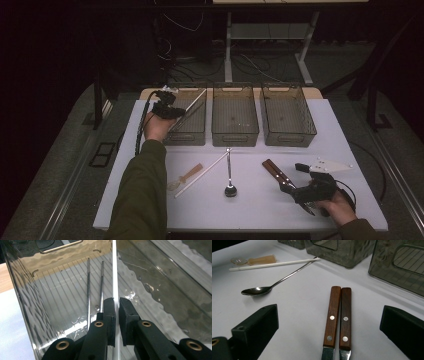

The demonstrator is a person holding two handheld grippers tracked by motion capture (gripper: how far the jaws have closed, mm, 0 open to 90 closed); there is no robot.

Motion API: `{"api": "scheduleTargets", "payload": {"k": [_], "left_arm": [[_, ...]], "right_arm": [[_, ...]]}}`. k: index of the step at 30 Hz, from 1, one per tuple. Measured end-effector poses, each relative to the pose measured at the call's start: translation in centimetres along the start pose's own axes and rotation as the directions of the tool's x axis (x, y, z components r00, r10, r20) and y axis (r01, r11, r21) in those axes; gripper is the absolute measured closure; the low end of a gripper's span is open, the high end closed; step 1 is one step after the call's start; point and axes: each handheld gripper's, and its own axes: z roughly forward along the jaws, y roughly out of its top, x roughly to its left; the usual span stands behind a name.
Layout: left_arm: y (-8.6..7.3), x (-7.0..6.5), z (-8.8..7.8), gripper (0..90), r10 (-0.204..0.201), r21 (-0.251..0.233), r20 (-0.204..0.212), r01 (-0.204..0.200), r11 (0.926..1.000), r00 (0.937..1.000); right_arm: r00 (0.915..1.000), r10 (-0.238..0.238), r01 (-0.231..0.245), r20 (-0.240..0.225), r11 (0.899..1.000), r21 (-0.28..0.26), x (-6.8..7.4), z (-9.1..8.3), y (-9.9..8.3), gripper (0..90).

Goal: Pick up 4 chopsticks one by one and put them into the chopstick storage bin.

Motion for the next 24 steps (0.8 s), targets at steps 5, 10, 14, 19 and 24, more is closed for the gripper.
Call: {"api": "scheduleTargets", "payload": {"k": [5, 10, 14, 19, 24], "left_arm": [[-0.4, 0.0, 0.2, 76.4, -0.001, 0.003, -0.027, 0.001, 1.0000, 0.9996], [-0.7, 0.0, 0.1, 64.1, -0.007, 0.008, -0.017, 0.007, 0.9999, 0.9998], [-1.0, -0.1, -0.5, 56.0, -0.001, -0.009, 0.016, 0.001, 1.0000, 0.9999], [-1.3, -0.6, -1.9, 48.7, -0.001, -0.063, 0.074, 0.006, 0.9980, 0.9972], [-1.8, -1.5, -3.6, 42.7, 0.036, -0.125, 0.115, -0.021, 0.9919, 0.9927]], "right_arm": [[1.0000, 0.002, -0.002, 0.000, 1.000, 0.003, 0.0, 0.0, 0.0, 2.1], [1.0000, 0.000, 0.000, 0.000, 1.000, 0.002, 0.0, 0.0, 0.0, 2.1], [1.0000, -0.003, 0.003, 0.001, 1.000, 0.003, 0.0, 0.0, 0.0, 2.1], [1.0000, -0.003, 0.003, 0.002, 1.000, 0.005, 0.0, 0.1, 0.0, 2.1], [1.0000, -0.004, 0.004, 0.002, 1.000, 0.005, 0.0, 0.1, 0.0, 2.1]]}}
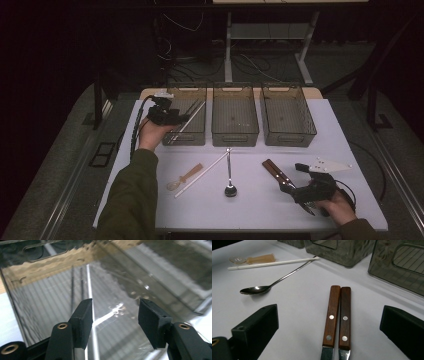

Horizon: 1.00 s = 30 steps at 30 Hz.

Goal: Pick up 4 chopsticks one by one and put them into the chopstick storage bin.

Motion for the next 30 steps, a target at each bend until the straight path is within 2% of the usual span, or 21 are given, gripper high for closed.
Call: {"api": "scheduleTargets", "payload": {"k": [4, 8, 18, 24, 30], "left_arm": [[-0.5, -1.4, -1.1, 39.0, 0.001, -0.020, 0.018, 0.000, 0.9998, 0.9998], [-1.1, -2.9, -2.0, 36.0, 0.038, -0.024, 0.033, -0.037, 0.9990, 0.9987], [-3.5, -6.6, -3.7, 33.1, 0.082, -0.050, 0.079, -0.078, 0.9957, 0.9935], [-5.4, -8.5, -4.2, 31.9, 0.096, -0.069, 0.100, -0.089, 0.9936, 0.9904], [-6.8, -9.8, -4.2, 31.7, 0.120, -0.047, 0.118, -0.115, 0.9922, 0.9858]], "right_arm": [[1.0000, -0.002, 0.002, 0.001, 1.000, -0.001, 0.0, 0.0, 0.0, 2.1], [1.0000, -0.002, 0.002, 0.003, 1.000, -0.002, 0.0, 0.0, 0.0, 2.1], [1.0000, -0.005, 0.005, 0.002, 1.000, -0.014, 0.1, -0.2, 0.1, 2.1], [0.9999, -0.013, 0.013, 0.005, 1.000, -0.028, 0.1, -0.3, 0.1, 2.1], [0.9998, -0.008, 0.008, 0.019, 1.000, -0.023, 0.1, -0.4, 0.1, 2.1]]}}
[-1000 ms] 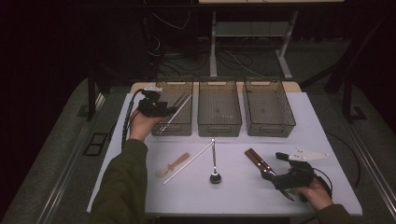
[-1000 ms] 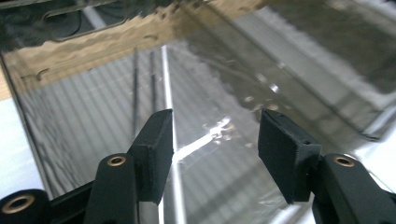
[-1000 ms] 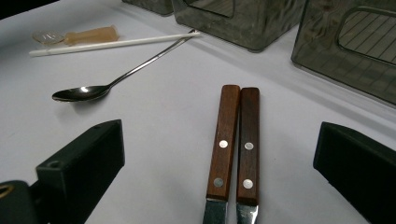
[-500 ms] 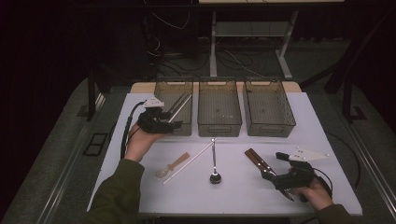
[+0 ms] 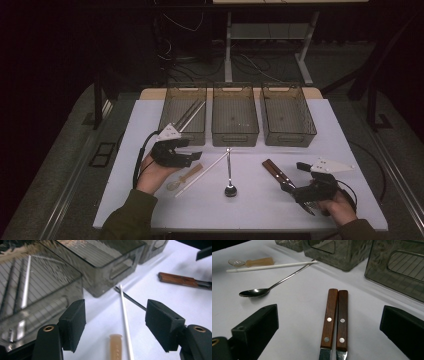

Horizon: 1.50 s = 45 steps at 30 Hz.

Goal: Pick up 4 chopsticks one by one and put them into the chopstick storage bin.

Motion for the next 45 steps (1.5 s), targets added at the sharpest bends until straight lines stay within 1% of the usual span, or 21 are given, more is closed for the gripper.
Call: {"api": "scheduleTargets", "payload": {"k": [5, 8, 10, 12, 15, 16, 19, 21, 23, 24, 25, 27, 29, 34, 37, 41, 45], "left_arm": [[-0.9, -0.9, -0.2, 33.0, -0.011, 0.003, 0.015, 0.011, 0.9999, 0.9998], [-1.4, -1.5, -0.3, 36.1, -0.014, 0.000, 0.023, 0.014, 0.9999, 0.9996], [-1.8, -1.9, -0.5, 39.2, -0.008, 0.002, 0.020, 0.008, 1.0000, 0.9998], [-2.2, -2.3, -0.6, 41.7, -0.009, -0.002, 0.021, 0.009, 1.0000, 0.9997], [-2.8, -2.8, -0.8, 45.6, -0.010, 0.006, 0.018, 0.010, 0.9999, 0.9998], [-3.0, -2.9, -0.9, 47.4, -0.015, 0.006, 0.021, 0.014, 0.9999, 0.9997], [-3.7, -3.3, -0.9, 52.9, -0.011, 0.015, 0.024, 0.011, 0.9998, 0.9997], [-4.0, -3.6, -0.9, 56.9, -0.001, 0.024, 0.013, 0.000, 0.9997, 0.9999], [-4.2, -3.9, -0.9, 62.3, 0.009, 0.043, 0.011, -0.010, 0.9990, 0.9999], [-4.2, -4.0, -0.7, 64.8, 0.006, 0.042, 0.006, -0.006, 0.9991, 1.0000], [-4.2, -4.0, -0.7, 67.3, 0.016, 0.054, 0.005, -0.017, 0.9984, 0.9999], [-4.3, -4.1, -0.4, 70.4, 0.007, 0.063, 0.010, -0.008, 0.9980, 0.9999], [-4.5, -4.1, -0.1, 72.3, 0.014, 0.085, 0.011, -0.015, 0.9962, 0.9998], [-4.7, -4.0, 0.7, 73.4, 0.021, 0.115, 0.002, -0.021, 0.9931, 0.9998], [-4.7, -3.8, 1.4, 75.7, 0.036, 0.136, 0.008, -0.037, 0.9901, 0.9993], [-4.6, -3.6, 2.3, 76.0, 0.049, 0.167, -0.004, -0.047, 0.9848, 0.9988], [-4.5, -3.4, 2.7, 76.0, 0.053, 0.181, -0.018, -0.049, 0.9823, 0.9985]], "right_arm": [[1.0000, 0.000, 0.000, 0.002, 1.000, 0.003, 0.0, -0.1, 0.0, 2.1], [1.0000, -0.003, 0.003, 0.000, 1.000, 0.003, 0.1, 0.0, 0.0, 2.1], [1.0000, -0.005, 0.005, -0.001, 1.000, 0.003, 0.1, 0.0, 0.0, 2.1], [1.0000, -0.006, 0.006, 0.000, 1.000, 0.003, 0.1, 0.0, 0.0, 2.1], [1.0000, -0.007, 0.007, 0.000, 1.000, 0.002, 0.1, 0.0, -0.1, 2.1], [1.0000, -0.008, 0.008, 0.000, 1.000, 0.002, 0.1, 0.0, -0.1, 2.1], [1.0000, -0.010, 0.010, 0.001, 1.000, 0.003, 0.1, 0.0, -0.1, 2.1], [0.9999, -0.011, 0.011, 0.002, 1.000, 0.003, 0.1, 0.0, -0.1, 2.1], [0.9999, -0.010, 0.010, 0.002, 1.000, 0.003, 0.1, 0.0, -0.1, 2.1], [0.9999, -0.011, 0.011, 0.002, 1.000, 0.003, 0.1, 0.0, -0.1, 2.1], [0.9999, -0.010, 0.010, 0.003, 1.000, 0.003, 0.1, 0.0, -0.1, 2.1], [0.9999, -0.013, 0.013, 0.004, 1.000, 0.004, 0.1, 0.0, -0.1, 2.1], [0.9999, -0.014, 0.013, 0.004, 1.000, 0.006, 0.1, 0.0, -0.1, 2.1], [0.9999, -0.010, 0.010, 0.003, 1.000, 0.011, 0.1, 0.1, -0.1, 2.1], [0.9999, -0.012, 0.012, 0.001, 1.000, 0.014, 0.1, 0.1, -0.1, 2.1], [0.9999, -0.015, 0.015, 0.000, 1.000, 0.015, 0.1, 0.2, -0.1, 2.1], [0.9999, -0.014, 0.014, 0.000, 1.000, 0.014, 0.1, 0.2, -0.1, 2.1]]}}
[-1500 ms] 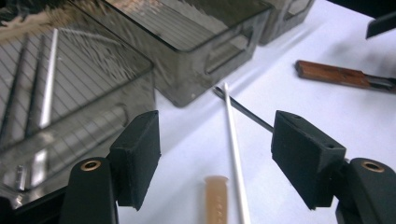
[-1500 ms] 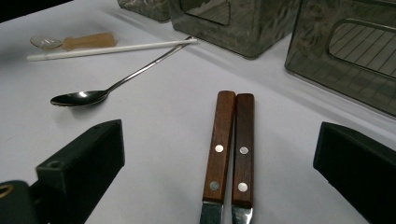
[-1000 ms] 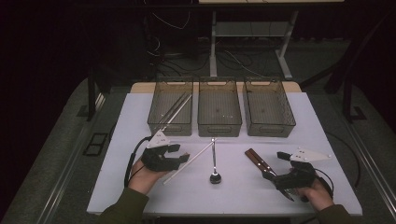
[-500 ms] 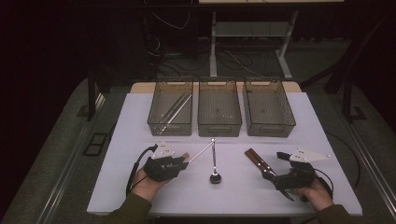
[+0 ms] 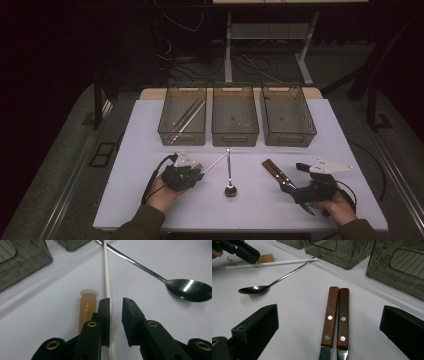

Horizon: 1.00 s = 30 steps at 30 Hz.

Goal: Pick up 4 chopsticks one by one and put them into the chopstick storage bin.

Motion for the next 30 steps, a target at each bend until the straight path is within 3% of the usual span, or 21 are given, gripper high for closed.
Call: {"api": "scheduleTargets", "payload": {"k": [16, 30], "left_arm": [[-0.1, -0.1, 1.0, 76.3, 0.027, 0.054, -0.024, -0.026, 0.9982, 0.9994], [-0.1, 0.0, 1.1, 83.1, -0.019, 0.058, -0.007, 0.019, 0.9981, 0.9998]], "right_arm": [[1.0000, -0.001, 0.001, -0.001, 1.000, 0.002, 0.1, 0.0, 0.0, 2.1], [1.0000, -0.002, 0.002, -0.001, 1.000, 0.005, 0.1, 0.0, 0.0, 2.1]]}}
